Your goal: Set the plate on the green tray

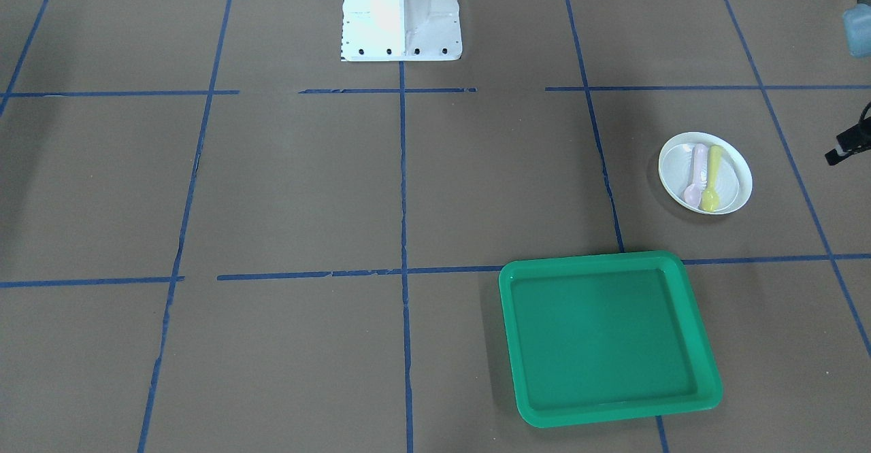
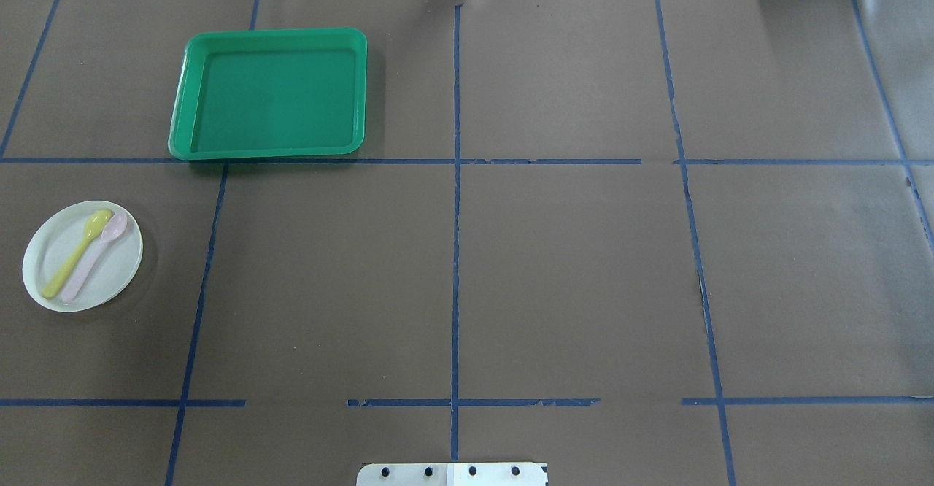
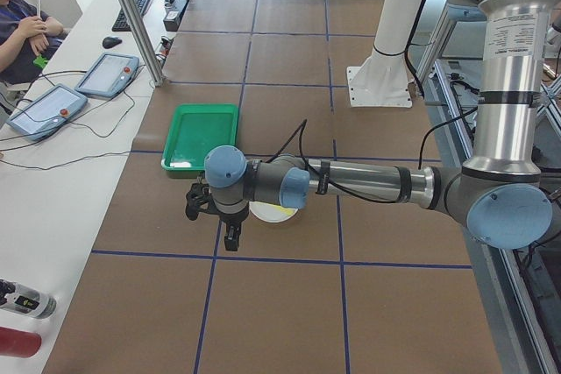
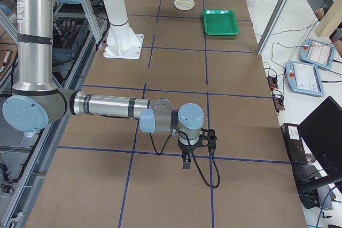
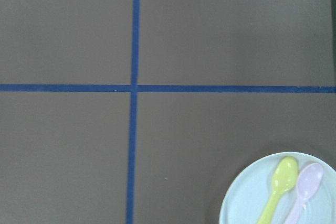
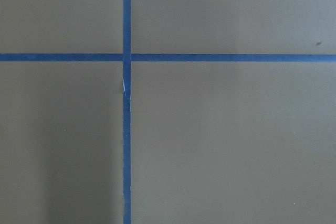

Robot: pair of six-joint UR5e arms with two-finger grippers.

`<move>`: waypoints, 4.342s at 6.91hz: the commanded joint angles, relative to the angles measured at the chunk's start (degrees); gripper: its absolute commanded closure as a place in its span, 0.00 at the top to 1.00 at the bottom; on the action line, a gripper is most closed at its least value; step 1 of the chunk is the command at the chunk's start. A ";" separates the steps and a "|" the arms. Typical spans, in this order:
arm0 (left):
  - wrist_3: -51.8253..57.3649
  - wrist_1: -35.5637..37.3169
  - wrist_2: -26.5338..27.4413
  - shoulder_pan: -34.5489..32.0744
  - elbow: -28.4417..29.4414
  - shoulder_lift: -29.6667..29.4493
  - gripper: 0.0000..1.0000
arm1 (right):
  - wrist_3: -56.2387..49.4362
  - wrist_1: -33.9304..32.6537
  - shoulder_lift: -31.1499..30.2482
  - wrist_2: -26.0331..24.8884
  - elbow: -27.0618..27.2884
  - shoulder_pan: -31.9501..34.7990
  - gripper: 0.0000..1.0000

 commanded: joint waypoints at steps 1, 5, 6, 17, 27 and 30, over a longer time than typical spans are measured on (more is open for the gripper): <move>-13.42 -13.25 5.20 7.96 2.25 1.85 1.00 | 0.00 -0.02 0.00 0.00 0.00 0.00 1.00; -18.11 -26.48 7.24 13.43 11.93 1.85 1.00 | 0.00 -0.02 0.00 0.00 0.00 0.00 1.00; -18.21 -26.50 7.24 14.75 11.94 1.85 1.00 | 0.00 -0.02 0.00 0.00 0.00 0.00 1.00; -11.76 -26.24 5.67 16.35 10.89 2.12 0.00 | 0.00 -0.02 0.00 0.00 0.00 0.00 1.00; -23.16 -10.06 -10.63 8.08 11.98 -17.60 0.00 | 0.00 -0.02 0.00 0.00 0.00 0.00 1.00; -37.92 -19.57 -7.10 10.36 27.10 -27.92 0.00 | -0.09 -0.02 0.00 0.00 0.00 0.00 1.00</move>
